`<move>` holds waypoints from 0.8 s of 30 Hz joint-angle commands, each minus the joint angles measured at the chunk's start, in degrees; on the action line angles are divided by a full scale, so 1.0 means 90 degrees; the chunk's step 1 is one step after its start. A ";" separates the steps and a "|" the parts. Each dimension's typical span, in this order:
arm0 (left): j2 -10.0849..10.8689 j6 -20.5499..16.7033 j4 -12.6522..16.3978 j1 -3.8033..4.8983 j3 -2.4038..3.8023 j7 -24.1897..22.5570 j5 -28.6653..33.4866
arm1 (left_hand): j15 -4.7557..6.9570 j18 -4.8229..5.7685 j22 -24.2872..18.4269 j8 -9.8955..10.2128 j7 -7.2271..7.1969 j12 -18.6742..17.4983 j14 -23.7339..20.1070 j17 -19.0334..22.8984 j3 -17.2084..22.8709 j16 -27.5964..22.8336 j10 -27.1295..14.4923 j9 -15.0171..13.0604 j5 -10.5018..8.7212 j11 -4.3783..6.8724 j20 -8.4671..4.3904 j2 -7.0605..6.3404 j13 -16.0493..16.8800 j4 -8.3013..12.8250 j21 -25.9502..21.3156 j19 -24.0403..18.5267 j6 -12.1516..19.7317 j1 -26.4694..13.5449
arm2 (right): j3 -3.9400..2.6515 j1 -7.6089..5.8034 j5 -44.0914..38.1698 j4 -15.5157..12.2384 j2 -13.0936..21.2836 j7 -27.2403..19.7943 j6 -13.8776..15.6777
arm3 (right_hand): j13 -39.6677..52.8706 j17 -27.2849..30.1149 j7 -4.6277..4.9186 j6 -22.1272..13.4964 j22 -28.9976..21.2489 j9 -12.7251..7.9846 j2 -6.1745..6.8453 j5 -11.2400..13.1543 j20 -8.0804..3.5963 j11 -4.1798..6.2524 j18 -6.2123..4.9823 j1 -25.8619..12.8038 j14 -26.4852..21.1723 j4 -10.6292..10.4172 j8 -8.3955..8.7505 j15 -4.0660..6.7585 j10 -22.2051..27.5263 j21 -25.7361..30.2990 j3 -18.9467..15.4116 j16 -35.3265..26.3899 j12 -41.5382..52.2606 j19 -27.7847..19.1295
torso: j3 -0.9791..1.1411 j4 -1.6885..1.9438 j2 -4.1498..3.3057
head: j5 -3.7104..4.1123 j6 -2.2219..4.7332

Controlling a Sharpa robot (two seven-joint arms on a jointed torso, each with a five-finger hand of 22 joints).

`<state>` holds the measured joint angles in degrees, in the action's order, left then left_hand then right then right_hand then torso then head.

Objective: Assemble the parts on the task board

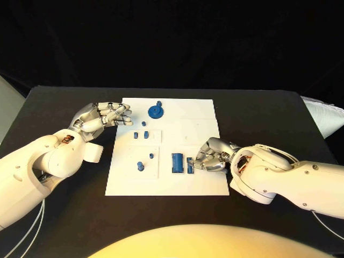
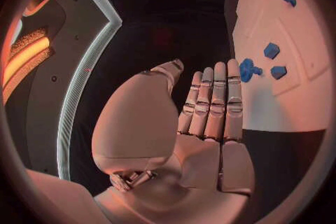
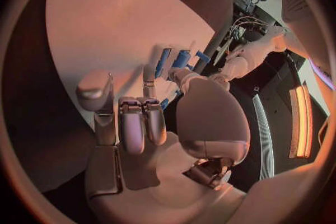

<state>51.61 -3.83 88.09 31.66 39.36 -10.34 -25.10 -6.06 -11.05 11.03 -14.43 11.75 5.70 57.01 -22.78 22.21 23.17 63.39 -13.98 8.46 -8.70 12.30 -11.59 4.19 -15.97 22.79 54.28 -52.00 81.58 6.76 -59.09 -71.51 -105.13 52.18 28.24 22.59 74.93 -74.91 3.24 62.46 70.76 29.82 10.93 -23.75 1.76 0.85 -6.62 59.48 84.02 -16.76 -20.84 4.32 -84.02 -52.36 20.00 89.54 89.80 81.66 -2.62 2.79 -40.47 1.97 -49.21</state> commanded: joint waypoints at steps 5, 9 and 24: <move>-0.0013 0.0119 0.0002 -0.0003 0.0005 -0.0038 -0.0004 | -0.0007 0.0071 -0.0007 0.0040 0.0018 -0.0009 -0.0001 -0.0007 -0.0043 -0.0042 -0.0008 0.0010 -0.0016 -0.0007 -0.0013 -0.0012 0.0011 0.0010 -0.0042 0.0036 -0.0036 0.0057 | 0.0001 0.0013 0.0013 -0.0003 0.0080 -0.0174 -0.0059 | 0.1674 -0.1617 -0.0017 -0.0060 0.0019 0.0020 0.0068 0.0410 -0.0015 0.0024 0.0032 0.0344 0.0651 0.0100 -0.0053 0.0027 -0.0664 0.0055 -0.0125 0.0023 0.0022 0.0028 | 0.0003 -0.0003 0.0002 | 0.0002 0.0013; -0.0020 0.0109 -0.0008 -0.0004 0.0005 -0.0040 -0.0004 | -0.0008 0.0071 -0.0009 0.0041 0.0017 -0.0009 -0.0003 -0.0009 -0.0043 -0.0045 -0.0010 0.0011 -0.0014 -0.0006 -0.0013 -0.0006 0.0010 0.0009 -0.0045 0.0037 -0.0036 0.0063 | 0.0001 0.0017 0.0008 -0.0001 0.0119 -0.0233 -0.0030 | 0.1674 -0.1605 -0.0013 -0.0085 0.0023 0.0019 0.0150 0.0689 -0.0013 0.0021 0.0030 0.0610 0.0648 0.0146 -0.0067 0.0024 -0.0664 0.0084 -0.0196 0.0017 0.0022 0.0027 | 0.0006 -0.0004 0.0000 | 0.0001 0.0015; -0.0126 -0.0336 -0.0121 -0.0003 0.0006 -0.0293 0.0069 | -0.0006 0.0074 -0.0024 0.0039 0.0010 -0.0005 -0.0012 -0.0026 -0.0035 -0.0061 -0.0005 0.0013 -0.0003 -0.0001 -0.0011 0.0024 0.0012 0.0019 -0.0070 0.0033 -0.0044 0.0121 | -0.0012 -0.0068 0.3153 0.0998 0.0088 -0.3441 0.1574 | 0.1175 -0.0704 0.0292 -0.0772 -0.0875 -0.0131 0.0038 0.0225 0.0166 -0.0238 -0.0237 0.1231 0.0417 0.0055 0.0260 -0.0187 -0.0191 0.2037 -0.0698 -0.0474 -0.0840 -0.0495 | -0.0005 -0.0040 0.0048 | -0.0003 0.0349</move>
<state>50.72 -4.84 87.21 31.65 39.36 -11.04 -25.05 -6.06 -11.05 10.86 -14.43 11.75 5.70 57.01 -22.96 22.19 22.96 63.39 -13.93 8.46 -8.70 12.29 -11.42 4.25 -15.95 22.33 54.27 -52.00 82.22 6.77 -59.52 -56.03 -97.07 53.27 11.62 31.34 74.91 -74.91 5.84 55.91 63.38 28.72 11.48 -21.47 3.30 -0.80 -8.00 70.05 84.08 -16.37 -18.74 3.01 -84.00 -35.11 13.92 85.58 82.79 77.59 -2.66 2.55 -40.19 2.22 -46.94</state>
